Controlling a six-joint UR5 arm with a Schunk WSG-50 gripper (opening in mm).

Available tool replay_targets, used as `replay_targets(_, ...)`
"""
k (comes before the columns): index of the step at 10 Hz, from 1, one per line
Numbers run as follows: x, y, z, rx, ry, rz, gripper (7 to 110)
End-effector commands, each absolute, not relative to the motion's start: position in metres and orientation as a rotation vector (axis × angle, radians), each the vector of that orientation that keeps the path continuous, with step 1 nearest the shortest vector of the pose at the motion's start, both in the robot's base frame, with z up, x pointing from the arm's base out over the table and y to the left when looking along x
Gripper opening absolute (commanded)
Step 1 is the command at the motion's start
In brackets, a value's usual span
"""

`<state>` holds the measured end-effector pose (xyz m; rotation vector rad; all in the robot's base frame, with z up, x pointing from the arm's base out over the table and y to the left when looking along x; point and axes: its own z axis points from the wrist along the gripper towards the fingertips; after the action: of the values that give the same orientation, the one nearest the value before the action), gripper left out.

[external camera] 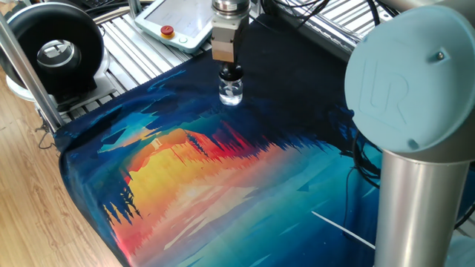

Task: Screw the lid onto the jar

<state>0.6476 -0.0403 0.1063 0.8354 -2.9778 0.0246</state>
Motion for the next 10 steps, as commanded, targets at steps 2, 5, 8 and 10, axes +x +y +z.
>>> replay_targets(2,0.648,-0.039,0.108,0.66,-3.026,0.007,7)
replay_targets(5,0.647,-0.034,0.11,0.567,-3.035,-0.054,7)
replay_targets(8,0.651,-0.038,0.114,0.432,-3.051,-0.097,7)
replay_targets(10,0.657,-0.045,0.109,0.369,-3.069,-0.075,7)
